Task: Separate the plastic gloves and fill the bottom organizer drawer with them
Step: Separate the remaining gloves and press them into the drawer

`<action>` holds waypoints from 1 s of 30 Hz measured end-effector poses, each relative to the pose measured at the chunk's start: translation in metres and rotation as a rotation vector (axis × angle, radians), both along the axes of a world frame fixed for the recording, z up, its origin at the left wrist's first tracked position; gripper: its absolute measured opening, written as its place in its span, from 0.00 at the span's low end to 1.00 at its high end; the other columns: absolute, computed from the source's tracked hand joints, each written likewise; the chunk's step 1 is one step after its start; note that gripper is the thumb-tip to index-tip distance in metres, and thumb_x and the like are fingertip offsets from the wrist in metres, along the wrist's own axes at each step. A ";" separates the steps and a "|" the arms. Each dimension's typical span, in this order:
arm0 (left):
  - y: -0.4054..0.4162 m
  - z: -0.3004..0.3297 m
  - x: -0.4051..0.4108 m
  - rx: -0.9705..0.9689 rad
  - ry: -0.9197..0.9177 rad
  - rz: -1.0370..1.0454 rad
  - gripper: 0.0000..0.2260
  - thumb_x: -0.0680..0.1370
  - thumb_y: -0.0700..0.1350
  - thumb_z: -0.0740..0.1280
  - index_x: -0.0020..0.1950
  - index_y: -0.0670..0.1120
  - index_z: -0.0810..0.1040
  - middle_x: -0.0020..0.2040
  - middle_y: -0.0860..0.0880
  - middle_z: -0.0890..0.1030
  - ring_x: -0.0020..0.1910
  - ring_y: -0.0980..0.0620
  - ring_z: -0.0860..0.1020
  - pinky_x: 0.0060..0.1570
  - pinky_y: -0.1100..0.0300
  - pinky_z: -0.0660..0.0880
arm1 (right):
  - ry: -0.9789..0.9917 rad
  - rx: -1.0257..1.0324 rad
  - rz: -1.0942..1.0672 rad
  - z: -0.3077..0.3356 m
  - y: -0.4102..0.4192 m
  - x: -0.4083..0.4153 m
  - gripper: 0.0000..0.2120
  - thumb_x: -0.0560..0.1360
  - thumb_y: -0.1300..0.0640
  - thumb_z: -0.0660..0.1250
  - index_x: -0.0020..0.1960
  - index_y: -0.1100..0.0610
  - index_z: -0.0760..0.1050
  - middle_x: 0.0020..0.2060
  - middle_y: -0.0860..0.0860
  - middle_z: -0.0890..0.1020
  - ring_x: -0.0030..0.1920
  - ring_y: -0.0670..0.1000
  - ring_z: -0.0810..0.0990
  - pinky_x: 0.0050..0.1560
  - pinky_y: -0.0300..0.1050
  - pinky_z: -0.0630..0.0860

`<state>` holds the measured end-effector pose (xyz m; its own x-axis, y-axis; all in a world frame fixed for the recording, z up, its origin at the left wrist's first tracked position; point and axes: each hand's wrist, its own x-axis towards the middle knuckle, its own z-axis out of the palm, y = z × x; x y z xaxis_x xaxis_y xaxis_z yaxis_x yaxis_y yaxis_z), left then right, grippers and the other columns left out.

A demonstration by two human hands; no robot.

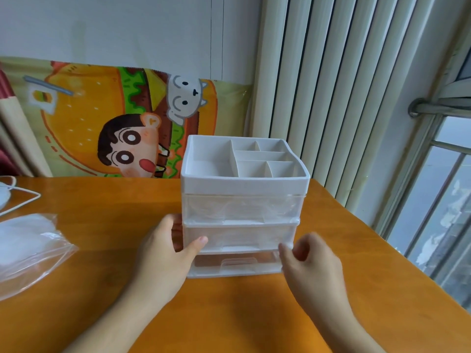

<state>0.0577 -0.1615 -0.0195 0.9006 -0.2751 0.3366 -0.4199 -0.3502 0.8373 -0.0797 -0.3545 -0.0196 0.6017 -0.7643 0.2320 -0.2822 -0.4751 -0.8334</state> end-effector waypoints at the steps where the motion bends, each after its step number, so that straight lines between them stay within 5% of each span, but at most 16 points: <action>1: -0.001 0.000 -0.001 -0.008 -0.004 0.011 0.18 0.75 0.52 0.76 0.62 0.56 0.75 0.58 0.57 0.82 0.55 0.52 0.81 0.43 0.65 0.78 | 0.031 0.124 0.052 -0.001 0.009 0.000 0.12 0.79 0.53 0.72 0.44 0.60 0.73 0.34 0.53 0.85 0.33 0.49 0.85 0.39 0.55 0.83; 4: -0.003 -0.003 -0.005 -0.026 -0.012 0.035 0.17 0.75 0.51 0.77 0.61 0.55 0.76 0.57 0.56 0.82 0.55 0.51 0.82 0.44 0.62 0.80 | -0.030 0.607 0.159 -0.011 0.033 0.012 0.11 0.78 0.60 0.72 0.48 0.61 0.70 0.39 0.59 0.87 0.38 0.57 0.89 0.45 0.63 0.87; 7: 0.000 -0.002 -0.008 -0.017 -0.043 0.044 0.15 0.76 0.48 0.77 0.59 0.55 0.76 0.54 0.58 0.81 0.52 0.54 0.79 0.40 0.70 0.72 | -0.181 0.903 0.141 -0.013 0.048 0.026 0.12 0.79 0.64 0.73 0.56 0.62 0.70 0.45 0.62 0.86 0.43 0.59 0.90 0.53 0.59 0.87; 9: 0.003 0.000 -0.009 -0.024 -0.052 0.037 0.14 0.76 0.47 0.77 0.57 0.57 0.76 0.53 0.59 0.81 0.51 0.56 0.79 0.40 0.71 0.70 | -0.253 1.021 0.117 -0.010 0.055 0.030 0.18 0.79 0.64 0.74 0.64 0.67 0.71 0.48 0.66 0.87 0.43 0.60 0.90 0.47 0.53 0.87; 12: 0.004 0.002 -0.010 -0.018 -0.053 0.043 0.14 0.76 0.46 0.77 0.56 0.58 0.75 0.50 0.61 0.79 0.47 0.59 0.76 0.38 0.71 0.69 | -0.318 1.046 0.060 -0.006 0.067 0.030 0.18 0.77 0.62 0.77 0.59 0.63 0.70 0.48 0.68 0.86 0.41 0.60 0.90 0.36 0.47 0.86; 18: -0.002 0.006 -0.004 -0.020 -0.024 0.066 0.13 0.77 0.46 0.76 0.58 0.52 0.79 0.54 0.56 0.83 0.51 0.54 0.79 0.38 0.68 0.69 | -0.406 1.058 -0.049 -0.001 0.087 0.009 0.25 0.75 0.66 0.78 0.48 0.53 0.60 0.46 0.68 0.85 0.39 0.62 0.89 0.36 0.47 0.85; 23: -0.010 0.008 0.004 -0.018 0.006 0.061 0.13 0.77 0.45 0.76 0.60 0.50 0.79 0.58 0.52 0.84 0.53 0.50 0.80 0.43 0.62 0.72 | -0.440 1.081 -0.036 -0.001 0.096 -0.019 0.24 0.77 0.70 0.74 0.49 0.52 0.59 0.43 0.73 0.84 0.38 0.67 0.88 0.42 0.54 0.87; 30: -0.032 0.006 0.005 0.009 -0.013 0.054 0.15 0.78 0.45 0.75 0.64 0.48 0.78 0.60 0.51 0.83 0.58 0.47 0.81 0.47 0.60 0.77 | -0.354 1.046 -0.082 0.003 0.095 -0.039 0.24 0.75 0.72 0.75 0.50 0.54 0.61 0.34 0.67 0.85 0.36 0.65 0.89 0.59 0.62 0.83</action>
<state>0.0625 -0.1935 -0.0133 0.9097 -0.2290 0.3465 -0.4113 -0.3801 0.8285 -0.1184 -0.2600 -0.0170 0.5675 -0.7180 -0.4029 0.0528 0.5201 -0.8524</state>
